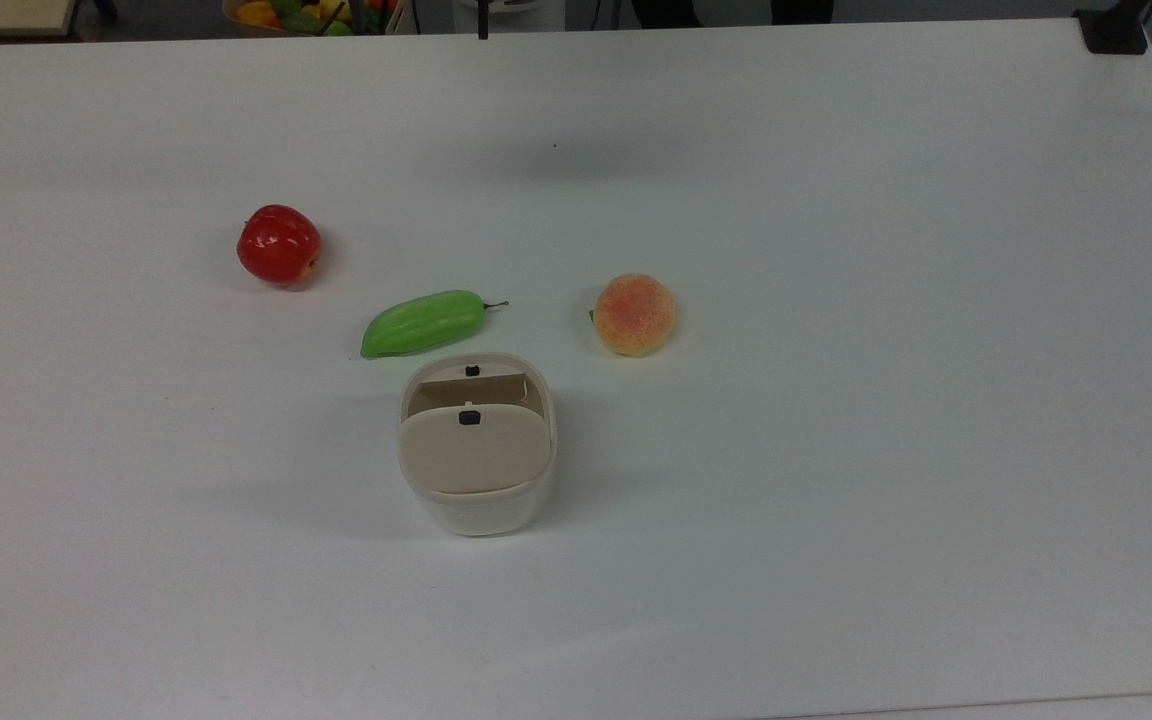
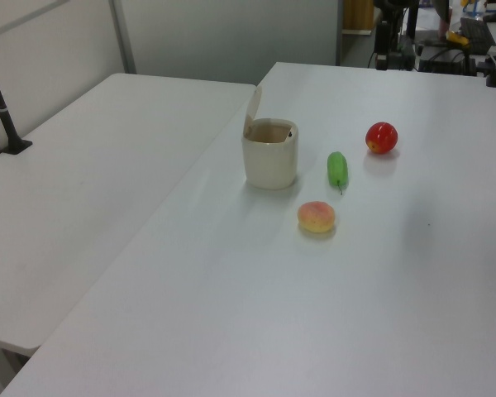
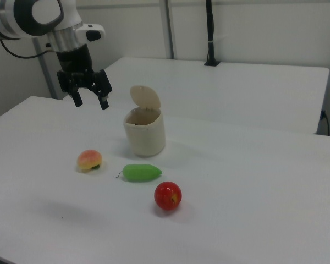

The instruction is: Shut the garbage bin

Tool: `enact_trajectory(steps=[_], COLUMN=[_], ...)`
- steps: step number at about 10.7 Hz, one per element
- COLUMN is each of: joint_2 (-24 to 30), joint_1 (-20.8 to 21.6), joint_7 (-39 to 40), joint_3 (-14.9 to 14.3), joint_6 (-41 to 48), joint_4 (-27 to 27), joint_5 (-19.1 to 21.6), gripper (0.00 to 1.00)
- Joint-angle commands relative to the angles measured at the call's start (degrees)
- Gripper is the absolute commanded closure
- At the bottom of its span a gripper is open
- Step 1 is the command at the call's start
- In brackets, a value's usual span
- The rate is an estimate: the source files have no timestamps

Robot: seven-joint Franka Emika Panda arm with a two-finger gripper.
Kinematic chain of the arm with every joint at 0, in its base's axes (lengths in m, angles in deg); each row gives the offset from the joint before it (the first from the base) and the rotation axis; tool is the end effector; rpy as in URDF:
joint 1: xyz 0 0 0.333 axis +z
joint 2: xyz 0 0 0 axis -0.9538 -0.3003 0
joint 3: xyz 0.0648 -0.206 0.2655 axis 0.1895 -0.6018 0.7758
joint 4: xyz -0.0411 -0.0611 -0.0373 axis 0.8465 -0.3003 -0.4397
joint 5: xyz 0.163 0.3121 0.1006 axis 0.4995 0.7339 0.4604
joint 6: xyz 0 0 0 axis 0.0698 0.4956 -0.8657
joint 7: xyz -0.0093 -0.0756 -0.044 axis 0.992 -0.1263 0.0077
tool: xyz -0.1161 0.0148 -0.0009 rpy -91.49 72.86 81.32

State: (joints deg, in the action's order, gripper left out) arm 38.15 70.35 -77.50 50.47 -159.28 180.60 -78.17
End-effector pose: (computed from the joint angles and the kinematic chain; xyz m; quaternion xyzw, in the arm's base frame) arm 0.5375 0.0282 0.6280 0.9984 0.0345 0.0113 0.0429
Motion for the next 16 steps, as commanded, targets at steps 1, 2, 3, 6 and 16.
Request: enact_trajectory(steps=[1,2,3,6,16], joint_2=[2.1,2.0,2.0,1.9,1.5], joint_1=[-0.2,-0.2,-0.2,-0.2,0.1], joint_7=[0.6,0.6,0.6,0.6,1.4], joint_3=[-0.5,-0.5,-0.5,-0.5,-0.4], joint_6=[0.9,0.9,0.9,0.8,0.4], joint_4=[2.1,2.1,2.1,2.1,2.1], joint_5=[0.8,0.8,0.8,0.8,1.0], gripper=[0.0,0.0,0.0,0.0,1.0])
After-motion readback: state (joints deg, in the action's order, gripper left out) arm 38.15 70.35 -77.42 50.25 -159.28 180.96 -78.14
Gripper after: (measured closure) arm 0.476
